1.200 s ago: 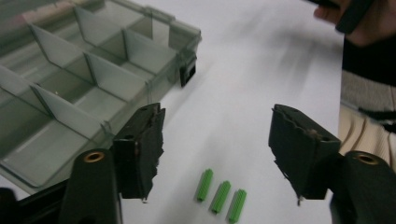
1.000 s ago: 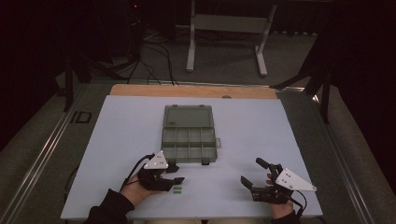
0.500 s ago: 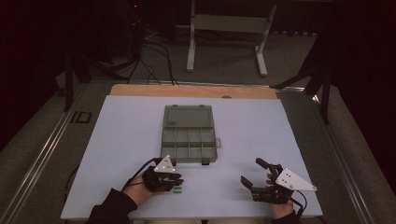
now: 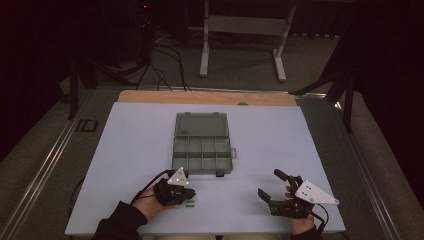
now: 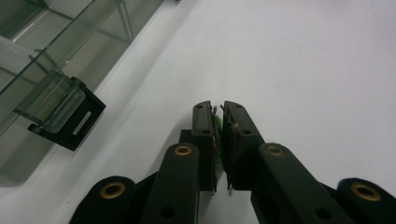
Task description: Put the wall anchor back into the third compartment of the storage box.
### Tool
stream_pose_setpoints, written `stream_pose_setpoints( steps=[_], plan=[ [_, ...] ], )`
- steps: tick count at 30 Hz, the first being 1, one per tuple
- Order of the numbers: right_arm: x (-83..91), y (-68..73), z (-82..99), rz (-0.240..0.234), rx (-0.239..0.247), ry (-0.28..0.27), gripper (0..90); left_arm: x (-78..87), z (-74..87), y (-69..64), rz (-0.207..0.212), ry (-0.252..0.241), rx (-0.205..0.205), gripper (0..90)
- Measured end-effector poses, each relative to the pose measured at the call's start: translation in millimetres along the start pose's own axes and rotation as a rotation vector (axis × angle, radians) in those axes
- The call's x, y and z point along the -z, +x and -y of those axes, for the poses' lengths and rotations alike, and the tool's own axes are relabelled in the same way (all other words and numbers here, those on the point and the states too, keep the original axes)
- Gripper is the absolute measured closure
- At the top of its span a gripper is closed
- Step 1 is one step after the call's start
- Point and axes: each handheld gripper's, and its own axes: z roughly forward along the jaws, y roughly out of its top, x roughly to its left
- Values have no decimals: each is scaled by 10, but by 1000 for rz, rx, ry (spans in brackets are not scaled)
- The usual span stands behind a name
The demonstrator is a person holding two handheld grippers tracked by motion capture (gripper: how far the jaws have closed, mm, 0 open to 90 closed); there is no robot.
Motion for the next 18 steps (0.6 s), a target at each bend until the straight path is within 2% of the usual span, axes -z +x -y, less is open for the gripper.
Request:
stream_pose_setpoints(
  steps=[2, 7, 8, 18],
  plan=[
    [1, -1, -1, 0, -1, -1, 133, 16, -4, 15, 11, -9, 12, 837],
    [6, -5, -3, 2, -1, -4, 133, 78, -30, 1, 7, -22, 7, 840],
    [4, -10, -1, 3, -3, -4, 133, 172, -90, -25, 4, -41, -7, 840],
    [8, -5, -10, 6, -1, -8, 133, 502, -353, -77, -2, -119, -31, 841]
  ],
)
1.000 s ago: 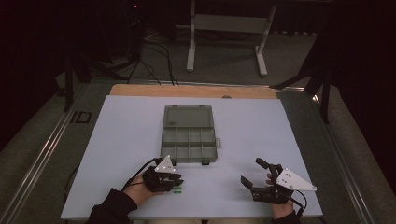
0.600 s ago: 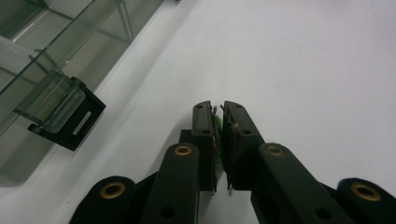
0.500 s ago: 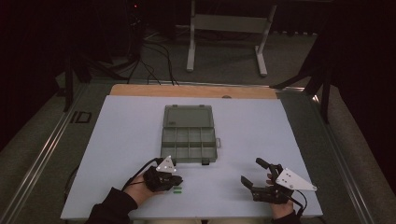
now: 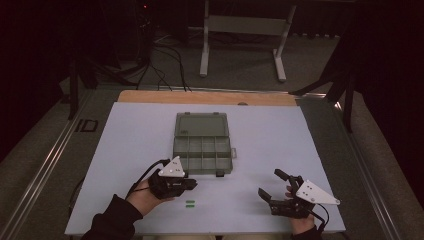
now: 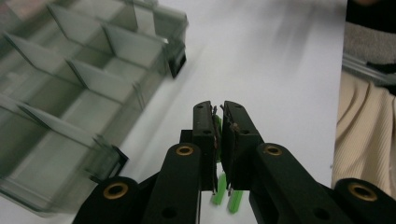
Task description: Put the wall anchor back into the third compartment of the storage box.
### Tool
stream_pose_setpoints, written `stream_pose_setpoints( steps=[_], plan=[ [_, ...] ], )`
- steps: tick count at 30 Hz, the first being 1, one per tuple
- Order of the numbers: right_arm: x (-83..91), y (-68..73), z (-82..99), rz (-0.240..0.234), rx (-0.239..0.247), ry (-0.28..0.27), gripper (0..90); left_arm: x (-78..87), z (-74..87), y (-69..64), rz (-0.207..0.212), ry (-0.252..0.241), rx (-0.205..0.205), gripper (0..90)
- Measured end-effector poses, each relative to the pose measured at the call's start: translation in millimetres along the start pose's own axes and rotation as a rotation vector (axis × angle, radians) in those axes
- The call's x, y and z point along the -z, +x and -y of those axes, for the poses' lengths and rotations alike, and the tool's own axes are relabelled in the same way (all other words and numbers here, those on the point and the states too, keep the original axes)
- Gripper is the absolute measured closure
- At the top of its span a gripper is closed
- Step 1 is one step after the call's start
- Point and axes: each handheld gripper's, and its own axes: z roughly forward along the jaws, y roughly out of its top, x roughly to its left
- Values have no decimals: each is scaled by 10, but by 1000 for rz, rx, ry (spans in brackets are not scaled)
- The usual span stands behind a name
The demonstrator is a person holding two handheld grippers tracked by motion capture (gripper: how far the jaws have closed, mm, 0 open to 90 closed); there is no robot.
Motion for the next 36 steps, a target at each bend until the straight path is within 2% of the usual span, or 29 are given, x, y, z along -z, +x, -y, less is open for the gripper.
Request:
stream_pose_setpoints(
  steps=[6, 7, 12, 20, 31, 36],
  plan=[
    [5, 1, -3, 0, -1, -2, 133, 83, -125, 40, -14, -30, 7, 841],
    [6, 1, -3, -1, -1, -3, 133, 99, -170, 69, -29, -32, 8, 841],
    [4, 0, -2, 0, -1, -2, 133, 123, -269, 125, -51, -48, 22, 841],
    [5, 2, -3, -2, -1, -3, 133, 130, -420, 258, -95, -96, 68, 841],
    [4, 2, -1, -3, -1, -2, 133, -35, -578, 381, -130, -123, 107, 841],
    [3, 1, 0, -5, -2, -2, 133, -148, -622, 446, -154, -145, 158, 841]
  ],
)
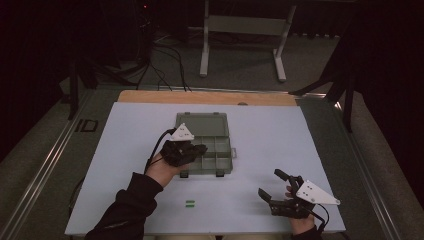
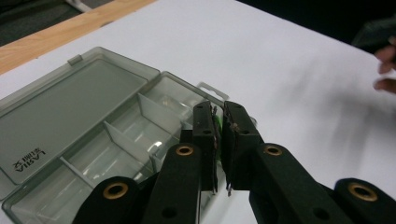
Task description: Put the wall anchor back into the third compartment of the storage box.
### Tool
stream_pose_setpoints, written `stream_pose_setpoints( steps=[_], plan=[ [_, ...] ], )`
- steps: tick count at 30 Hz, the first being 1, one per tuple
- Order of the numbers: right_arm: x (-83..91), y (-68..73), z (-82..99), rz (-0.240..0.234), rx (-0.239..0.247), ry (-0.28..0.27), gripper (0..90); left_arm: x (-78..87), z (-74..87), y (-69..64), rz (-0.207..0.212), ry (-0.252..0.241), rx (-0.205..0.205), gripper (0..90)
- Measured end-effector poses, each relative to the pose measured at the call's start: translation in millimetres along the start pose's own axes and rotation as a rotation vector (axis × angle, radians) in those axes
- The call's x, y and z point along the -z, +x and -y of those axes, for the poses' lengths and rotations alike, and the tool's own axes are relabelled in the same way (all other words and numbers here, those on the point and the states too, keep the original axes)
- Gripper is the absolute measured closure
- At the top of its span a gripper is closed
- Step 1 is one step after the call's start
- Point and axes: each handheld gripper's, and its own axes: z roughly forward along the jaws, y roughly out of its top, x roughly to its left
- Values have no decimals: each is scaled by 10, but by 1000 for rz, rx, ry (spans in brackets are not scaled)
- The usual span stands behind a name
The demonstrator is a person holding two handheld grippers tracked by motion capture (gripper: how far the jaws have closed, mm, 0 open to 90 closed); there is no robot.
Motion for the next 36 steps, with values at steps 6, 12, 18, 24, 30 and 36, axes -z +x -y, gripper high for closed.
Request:
stream_pose_setpoints(
  steps=[6, 12, 18, 24, 30, 36],
  plan=[
    [2, 0, 0, -2, 0, -2, 133, -149, -40, 42, -42, -14, 52, 840],
    [3, -1, 0, -5, 0, -1, 133, -288, -46, 111, -76, -20, 121, 839],
    [4, -2, -1, -7, -1, -2, 133, -446, -21, 173, -113, 2, 164, 839],
    [6, -6, -1, -8, 0, -3, 134, -598, -12, 245, -138, 52, 209, 839],
    [5, -7, 1, -12, -2, -1, 134, -731, -5, 312, -146, 111, 248, 838],
    [4, -6, 4, -17, -4, 1, 134, -835, -10, 340, -159, 172, 259, 838]
  ],
)
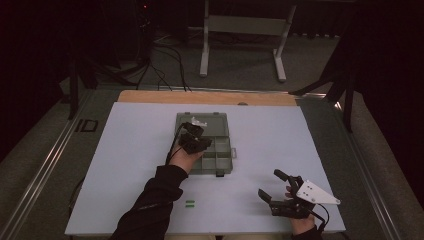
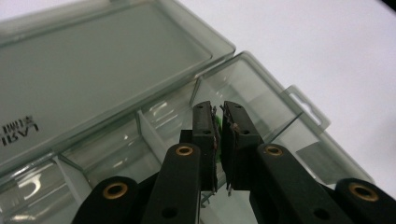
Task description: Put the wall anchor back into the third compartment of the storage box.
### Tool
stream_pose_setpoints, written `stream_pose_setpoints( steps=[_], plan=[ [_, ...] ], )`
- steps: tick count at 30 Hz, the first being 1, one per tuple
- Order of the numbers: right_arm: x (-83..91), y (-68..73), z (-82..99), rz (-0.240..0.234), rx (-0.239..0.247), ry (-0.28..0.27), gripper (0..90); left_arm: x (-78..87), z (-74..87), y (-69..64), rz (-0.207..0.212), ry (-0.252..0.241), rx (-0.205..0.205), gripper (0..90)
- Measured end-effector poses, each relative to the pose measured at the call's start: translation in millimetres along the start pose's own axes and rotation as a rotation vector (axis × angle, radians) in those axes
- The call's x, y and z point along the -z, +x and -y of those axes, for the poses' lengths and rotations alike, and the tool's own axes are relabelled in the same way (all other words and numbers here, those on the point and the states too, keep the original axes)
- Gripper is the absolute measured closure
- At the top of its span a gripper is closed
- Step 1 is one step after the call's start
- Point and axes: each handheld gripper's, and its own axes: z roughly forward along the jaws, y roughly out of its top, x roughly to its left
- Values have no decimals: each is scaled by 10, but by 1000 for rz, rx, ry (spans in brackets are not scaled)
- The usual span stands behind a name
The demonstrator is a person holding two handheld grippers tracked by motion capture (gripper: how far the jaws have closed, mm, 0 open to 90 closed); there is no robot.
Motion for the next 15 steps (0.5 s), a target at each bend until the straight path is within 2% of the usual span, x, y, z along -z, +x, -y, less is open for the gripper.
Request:
stream_pose_setpoints(
  steps=[11, 12, 13, 15],
  plan=[
    [-1, -6, 2, -6, -2, 2, 135, -141, -12, -3, 1, 36, -1, 833],
    [1, -7, 1, -6, -2, 2, 135, -145, -16, -3, 0, 40, -5, 809],
    [3, -8, 1, -6, -3, 2, 135, -140, -22, -6, -20, 39, -7, 746],
    [5, -11, 2, -7, -5, 2, 135, -120, -36, 3, -14, 30, 4, 665]
  ],
)
